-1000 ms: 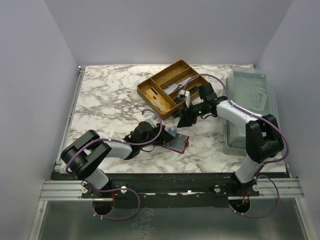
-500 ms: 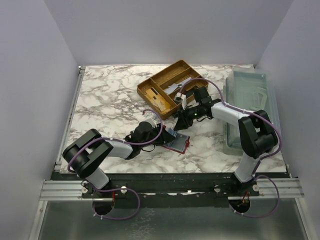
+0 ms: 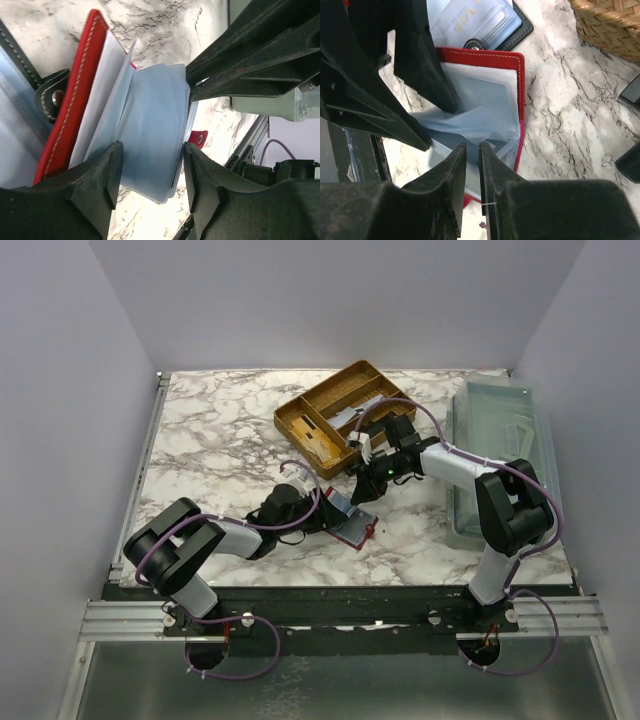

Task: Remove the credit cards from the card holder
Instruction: Open the card holder at the center of the board.

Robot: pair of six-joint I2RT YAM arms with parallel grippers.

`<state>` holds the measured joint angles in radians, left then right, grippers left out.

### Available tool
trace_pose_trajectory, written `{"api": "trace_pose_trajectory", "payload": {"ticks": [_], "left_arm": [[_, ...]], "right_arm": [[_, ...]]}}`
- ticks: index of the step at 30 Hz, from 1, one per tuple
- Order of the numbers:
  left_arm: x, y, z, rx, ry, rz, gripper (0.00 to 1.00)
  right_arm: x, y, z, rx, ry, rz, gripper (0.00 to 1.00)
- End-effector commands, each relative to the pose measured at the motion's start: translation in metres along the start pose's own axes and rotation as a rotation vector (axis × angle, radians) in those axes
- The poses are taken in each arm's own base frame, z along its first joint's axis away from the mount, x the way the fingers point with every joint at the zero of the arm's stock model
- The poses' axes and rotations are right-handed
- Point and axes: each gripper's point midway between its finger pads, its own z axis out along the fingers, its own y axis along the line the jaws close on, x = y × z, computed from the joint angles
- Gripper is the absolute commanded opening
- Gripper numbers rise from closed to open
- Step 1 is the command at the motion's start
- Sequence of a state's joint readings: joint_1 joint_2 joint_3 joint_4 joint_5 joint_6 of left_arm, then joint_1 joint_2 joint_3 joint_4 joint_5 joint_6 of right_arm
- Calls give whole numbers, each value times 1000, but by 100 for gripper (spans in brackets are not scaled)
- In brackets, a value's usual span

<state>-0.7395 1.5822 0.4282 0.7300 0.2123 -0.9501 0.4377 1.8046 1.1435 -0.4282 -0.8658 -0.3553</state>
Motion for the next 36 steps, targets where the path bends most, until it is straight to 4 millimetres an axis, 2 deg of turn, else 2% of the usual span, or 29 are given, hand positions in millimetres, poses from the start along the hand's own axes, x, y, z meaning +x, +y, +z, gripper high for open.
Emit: {"api": "trace_pose_trajectory", "payload": {"ticks": [1,7,13,20,23,26,28,31,34,36], "left_arm": [[2,10,-9,-18,10,-32,57],[-4,21,-14,-39,-13,-82,58],[-9,6,-18,22,-18,-79,70],[-11,3,-18,38,-8,-76,71],[-12,12,-18,4,-19,-81,71],[-12,32,-15,-111,-20,-103,70],[-13,47,-15,-206,-25,-118,67],[-19,62,-19,-316,-46,-120,55],[-26,68,-24,-388,-61,-101,42],[-29,74,-27,-431,-73,-78,37]], "right_arm": [[8,-8,-1,38,57,-26,22],[12,-10,0,37,70,-27,22],[14,-9,1,27,77,-26,22],[17,-1,4,-10,95,-47,22],[20,1,7,-18,109,-55,22],[22,2,11,-15,118,-59,24],[23,1,15,-5,125,-58,25],[26,-2,21,20,135,-60,27],[25,2,24,4,141,-78,30],[22,7,22,-21,131,-100,32]]}}
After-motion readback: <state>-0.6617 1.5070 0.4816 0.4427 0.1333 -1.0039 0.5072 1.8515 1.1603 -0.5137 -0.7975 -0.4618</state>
